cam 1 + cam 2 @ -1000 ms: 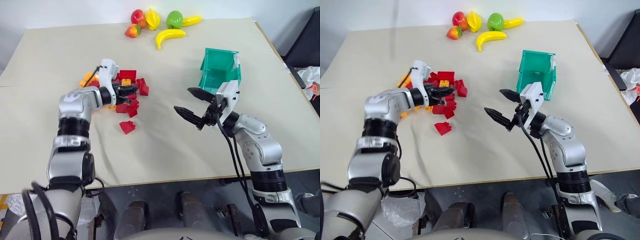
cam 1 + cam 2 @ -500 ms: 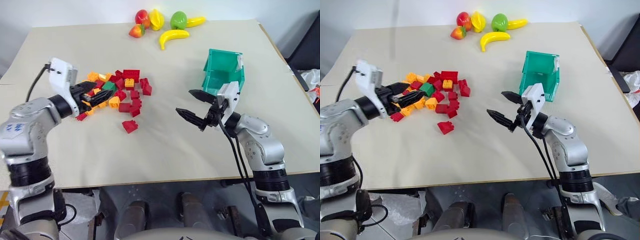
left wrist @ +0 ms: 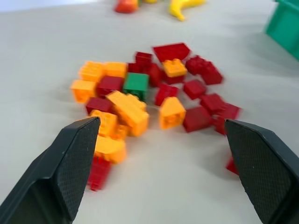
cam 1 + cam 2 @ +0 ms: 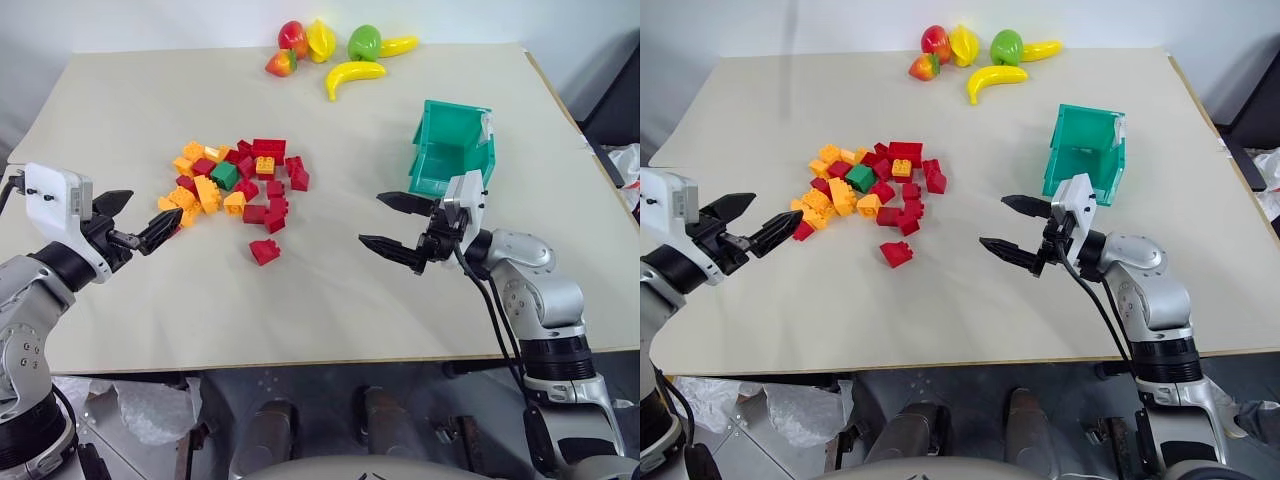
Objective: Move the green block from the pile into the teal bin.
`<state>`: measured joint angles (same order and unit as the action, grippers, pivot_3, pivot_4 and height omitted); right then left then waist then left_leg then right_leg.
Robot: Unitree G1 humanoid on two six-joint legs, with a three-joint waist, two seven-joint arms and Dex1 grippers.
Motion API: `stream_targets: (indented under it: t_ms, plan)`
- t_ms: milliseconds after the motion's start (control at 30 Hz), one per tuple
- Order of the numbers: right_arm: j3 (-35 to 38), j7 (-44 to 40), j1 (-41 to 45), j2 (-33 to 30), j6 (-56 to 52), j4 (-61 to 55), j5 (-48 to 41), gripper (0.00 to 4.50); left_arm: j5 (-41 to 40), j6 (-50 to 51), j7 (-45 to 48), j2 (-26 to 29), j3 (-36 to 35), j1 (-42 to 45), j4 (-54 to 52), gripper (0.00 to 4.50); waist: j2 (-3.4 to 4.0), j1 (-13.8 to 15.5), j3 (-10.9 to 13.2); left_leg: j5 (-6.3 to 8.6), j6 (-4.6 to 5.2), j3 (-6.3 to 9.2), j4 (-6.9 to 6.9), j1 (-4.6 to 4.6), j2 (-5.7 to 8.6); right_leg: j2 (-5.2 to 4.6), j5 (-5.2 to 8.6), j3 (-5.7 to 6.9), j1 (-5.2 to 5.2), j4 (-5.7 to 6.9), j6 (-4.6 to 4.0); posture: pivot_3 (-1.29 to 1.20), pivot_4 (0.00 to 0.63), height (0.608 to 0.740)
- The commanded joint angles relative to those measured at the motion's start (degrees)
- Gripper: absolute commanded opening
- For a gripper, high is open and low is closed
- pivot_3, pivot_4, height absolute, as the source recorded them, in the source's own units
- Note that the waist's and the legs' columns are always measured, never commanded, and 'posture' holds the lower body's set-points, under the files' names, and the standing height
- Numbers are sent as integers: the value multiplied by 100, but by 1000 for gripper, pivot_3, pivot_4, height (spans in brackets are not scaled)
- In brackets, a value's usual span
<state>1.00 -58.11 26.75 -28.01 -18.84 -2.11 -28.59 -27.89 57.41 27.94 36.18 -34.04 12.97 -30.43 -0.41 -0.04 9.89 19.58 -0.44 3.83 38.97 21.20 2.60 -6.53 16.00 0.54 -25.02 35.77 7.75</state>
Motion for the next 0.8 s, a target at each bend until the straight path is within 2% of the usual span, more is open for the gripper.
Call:
stream_targets:
  t_ms: [33,167,333,567,800]
  plan:
    - [70,-275,126,-120,76,-73,-125,4500,300,-382,-395,-27,467,415,533,4481,0,20,0,0,0,0,0,0,0,0,0,1,1,0,0,0,150,740]
    - [64,-366,169,-284,156,-6,55,4500,720,-409,-830,48,1078,1099,1596,4481,0,5,0,-1,0,0,3,-1,4,2,0,4,2,2,0,0,150,740]
    - [102,-124,315,-575,-245,-85,151,4500,1076,-766,-711,144,1827,1933,2856,4481,0,-8,0,0,1,0,-1,8,4,3,-1,8,-3,12,1,0,150,740]
    - [-111,29,647,-820,-362,-205,570,4500,1787,-1393,-548,7,2873,3453,5261,4481,-1,-8,1,0,1,-1,0,11,34,2,-1,14,-9,17,2,0,150,740]
    - [-300,-12,1120,-1187,-1141,-325,648,4500,2168,-2187,-184,-307,3322,4711,7259,4481,-5,-1,3,0,2,0,2,23,41,-2,-2,19,-17,16,4,0,150,740]
